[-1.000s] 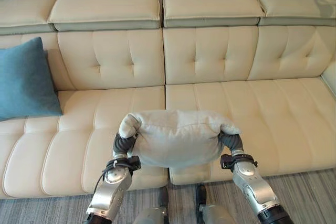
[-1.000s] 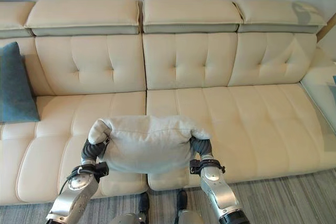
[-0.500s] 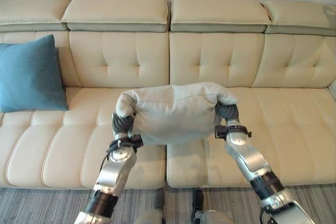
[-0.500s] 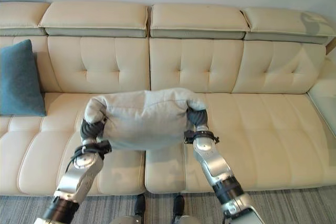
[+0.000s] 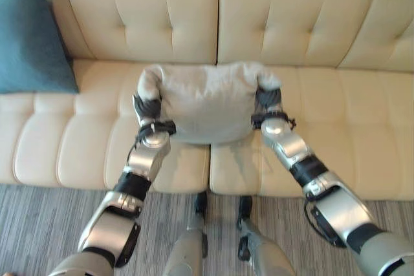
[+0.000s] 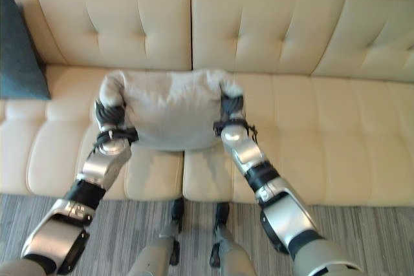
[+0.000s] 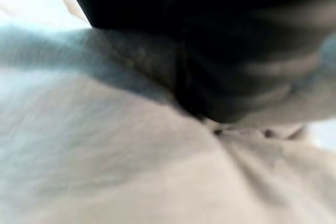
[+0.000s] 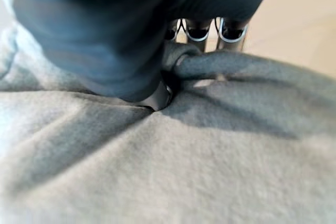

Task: Pick up all the scattered cushions and arrange them neatly on the sofa.

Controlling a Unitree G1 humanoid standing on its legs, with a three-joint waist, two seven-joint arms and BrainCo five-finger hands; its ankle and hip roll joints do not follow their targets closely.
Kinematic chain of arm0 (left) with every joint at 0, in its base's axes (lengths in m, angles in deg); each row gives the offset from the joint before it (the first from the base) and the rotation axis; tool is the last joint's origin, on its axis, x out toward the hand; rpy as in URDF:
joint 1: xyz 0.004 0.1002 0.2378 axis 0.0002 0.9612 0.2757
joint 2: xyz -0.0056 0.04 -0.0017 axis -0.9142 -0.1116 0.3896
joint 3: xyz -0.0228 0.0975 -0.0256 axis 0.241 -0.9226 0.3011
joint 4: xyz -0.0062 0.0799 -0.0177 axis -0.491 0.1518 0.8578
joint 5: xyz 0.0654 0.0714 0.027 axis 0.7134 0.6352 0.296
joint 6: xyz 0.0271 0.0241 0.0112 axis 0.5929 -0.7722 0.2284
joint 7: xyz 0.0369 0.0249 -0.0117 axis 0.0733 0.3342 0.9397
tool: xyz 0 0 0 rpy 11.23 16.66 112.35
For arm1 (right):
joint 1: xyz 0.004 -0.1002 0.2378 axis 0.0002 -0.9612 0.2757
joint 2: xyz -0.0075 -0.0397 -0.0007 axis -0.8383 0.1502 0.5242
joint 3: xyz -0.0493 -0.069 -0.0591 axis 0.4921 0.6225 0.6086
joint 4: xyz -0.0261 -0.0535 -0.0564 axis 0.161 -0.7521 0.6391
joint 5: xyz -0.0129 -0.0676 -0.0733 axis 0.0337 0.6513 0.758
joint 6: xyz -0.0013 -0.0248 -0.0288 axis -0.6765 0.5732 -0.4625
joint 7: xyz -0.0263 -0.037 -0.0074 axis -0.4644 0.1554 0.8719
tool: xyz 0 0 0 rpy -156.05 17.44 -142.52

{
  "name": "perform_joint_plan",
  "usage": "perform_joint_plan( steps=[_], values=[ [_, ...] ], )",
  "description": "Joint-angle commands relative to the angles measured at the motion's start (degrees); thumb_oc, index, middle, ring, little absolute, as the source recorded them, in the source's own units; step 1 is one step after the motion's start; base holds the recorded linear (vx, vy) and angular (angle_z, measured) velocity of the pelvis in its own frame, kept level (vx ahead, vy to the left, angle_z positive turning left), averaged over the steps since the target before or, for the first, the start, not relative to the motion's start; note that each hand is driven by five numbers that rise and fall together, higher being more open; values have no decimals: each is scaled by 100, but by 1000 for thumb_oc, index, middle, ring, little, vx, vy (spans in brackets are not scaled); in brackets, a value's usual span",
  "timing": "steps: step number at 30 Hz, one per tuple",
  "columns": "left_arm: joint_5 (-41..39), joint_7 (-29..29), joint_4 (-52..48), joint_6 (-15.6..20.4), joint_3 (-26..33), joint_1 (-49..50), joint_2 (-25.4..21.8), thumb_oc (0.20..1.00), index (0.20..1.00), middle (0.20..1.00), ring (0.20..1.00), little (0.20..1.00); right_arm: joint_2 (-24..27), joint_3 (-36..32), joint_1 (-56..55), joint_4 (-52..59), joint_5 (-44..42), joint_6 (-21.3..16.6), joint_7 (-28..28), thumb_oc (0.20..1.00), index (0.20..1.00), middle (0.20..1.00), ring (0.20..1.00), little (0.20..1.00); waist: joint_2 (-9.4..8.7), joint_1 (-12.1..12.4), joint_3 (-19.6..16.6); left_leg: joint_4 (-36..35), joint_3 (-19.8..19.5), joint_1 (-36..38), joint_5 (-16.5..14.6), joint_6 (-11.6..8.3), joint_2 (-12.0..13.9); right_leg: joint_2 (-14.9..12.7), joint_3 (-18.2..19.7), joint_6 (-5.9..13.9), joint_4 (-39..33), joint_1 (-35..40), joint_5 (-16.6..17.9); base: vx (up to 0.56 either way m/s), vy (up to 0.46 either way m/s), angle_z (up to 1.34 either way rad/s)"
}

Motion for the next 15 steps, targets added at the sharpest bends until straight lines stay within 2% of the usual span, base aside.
perform_joint_plan(
  steps=[1,3,5,6,7,8,9,10,13,14,15],
  values=[
    [321,-51,245,531,-557,-1521,-326,200,200,200,200,200,-245,230,1076,-58,-50,-497,19,200,200,200,200,200,-290,20,153,208,255,222,-773,-75,-246,-199,222,544,298,204,-1041,17,8,11],
    [417,-105,854,395,-827,-2107,-529,200,200,200,200,200,-54,408,1491,-569,67,-457,19,200,200,200,200,200,-289,1,201,149,236,132,-718,-93,-251,-182,210,574,290,97,-1023,22,16,14],
    [416,-142,1029,386,-903,-2239,-609,200,200,200,200,200,8,454,1549,-772,77,-448,12,200,200,200,200,200,-292,2,215,131,218,120,-711,-92,-249,-183,210,579,283,77,-1012,17,7,8],
    [104,-313,1462,382,-936,-2485,-687,457,457,457,457,457,219,659,1727,-1248,149,-270,-217,200,200,200,200,200,-299,-8,217,94,218,128,-690,-101,-253,-181,199,599,250,72,-985,0,0,0],
    [90,-326,1491,396,-940,-2515,-688,558,558,558,558,558,223,662,1754,-1274,143,-281,-229,238,238,238,238,238,-295,-7,231,88,217,131,-688,-101,-253,-180,198,600,247,74,-983,0,0,0],
    [-568,-621,1843,500,-884,-2694,-730,1000,1000,1000,1000,1000,397,845,1878,-1779,28,-80,-544,1000,1000,1000,1000,1000,-327,-8,236,56,222,183,-683,-105,-252,-180,204,610,197,118,-965,0,0,0],
    [-590,-641,1873,516,-888,-2722,-732,1000,1000,1000,1000,1000,402,851,1904,-1807,20,-92,-561,1000,1000,1000,1000,1000,-321,-5,253,49,223,194,-682,-104,-251,-178,205,611,189,129,-962,0,0,0],
    [-1524,-1208,2323,525,-795,-2826,-876,1000,1000,1000,1000,1000,661,863,1902,-2297,-316,115,-894,1000,1000,1000,1000,1000,-320,-15,249,-8,227,311,-695,-107,-252,-170,224,625,125,227,-954,35,12,3],
    [-2800,-1679,2916,431,-475,-2732,-1130,1000,1000,1000,1000,1000,1013,567,1768,-2746,-873,265,-1098,1000,1000,1000,1000,1000,-302,-27,225,-54,260,548,-752,-104,-248,-174,262,651,-1,458,-926,45,26,2],
    [-3171,-1782,2986,437,-338,-2639,-1237,1000,1000,1000,1000,1000,1178,476,1662,-2819,-946,322,-1158,1000,1000,1000,1000,1000,-292,-37,181,-54,273,619,-781,-102,-246,-176,273,662,-21,523,-924,0,0,0],
    [-3192,-1801,2997,441,-340,-2631,-1239,1000,1000,1000,1000,1000,1182,481,1653,-2819,-948,322,-1166,1000,1000,1000,1000,1000,-287,-32,190,-54,277,642,-789,-101,-244,-174,277,664,-21,544,-928,52,28,-5]
  ],
)
